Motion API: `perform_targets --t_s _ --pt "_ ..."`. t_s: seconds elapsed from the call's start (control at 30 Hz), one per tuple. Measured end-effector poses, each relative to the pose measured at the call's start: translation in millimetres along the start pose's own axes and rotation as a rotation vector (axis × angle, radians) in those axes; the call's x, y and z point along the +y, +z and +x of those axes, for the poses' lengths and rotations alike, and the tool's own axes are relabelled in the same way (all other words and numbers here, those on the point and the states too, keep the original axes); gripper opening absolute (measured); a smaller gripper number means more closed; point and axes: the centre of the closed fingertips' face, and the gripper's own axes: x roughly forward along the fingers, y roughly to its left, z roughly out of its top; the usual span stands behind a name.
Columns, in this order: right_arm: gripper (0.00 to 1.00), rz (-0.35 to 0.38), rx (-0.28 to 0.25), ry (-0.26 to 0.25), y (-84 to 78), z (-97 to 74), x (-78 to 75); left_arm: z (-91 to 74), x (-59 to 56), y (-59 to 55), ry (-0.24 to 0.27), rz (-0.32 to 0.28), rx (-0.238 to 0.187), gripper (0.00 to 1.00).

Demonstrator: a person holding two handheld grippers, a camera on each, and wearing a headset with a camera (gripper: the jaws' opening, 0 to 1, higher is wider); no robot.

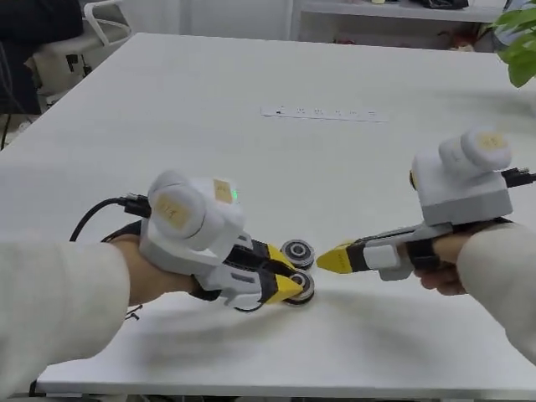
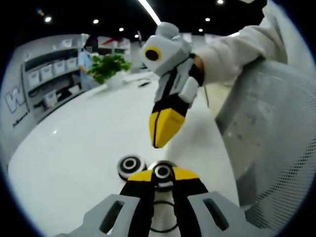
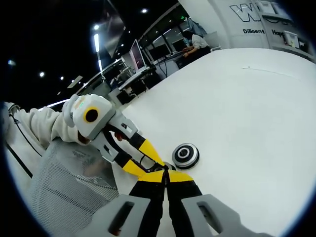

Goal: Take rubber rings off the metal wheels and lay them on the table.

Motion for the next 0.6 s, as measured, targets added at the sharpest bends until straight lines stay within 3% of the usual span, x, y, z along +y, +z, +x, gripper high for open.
perform_targets --t_s 0.23,0.43,0.6 --pt "0.00 -0.094 0.092 -0.010 -18.9 1.4 -3.4 -0.7 -0.6 0.1 -0.001 0.005 -0.001 0.13" --pt "0.00 -0.160 0.123 -0.003 -26.6 5.9 -1.0 -1.2 -0.5 -0.2 0.008 -0.004 -0.009 0.13" --pt "0.06 -0.231 0.130 -0.011 -27.1 12.1 -1.8 -1.3 0.2 -0.4 0.009 -0.005 -0.012 0.13"
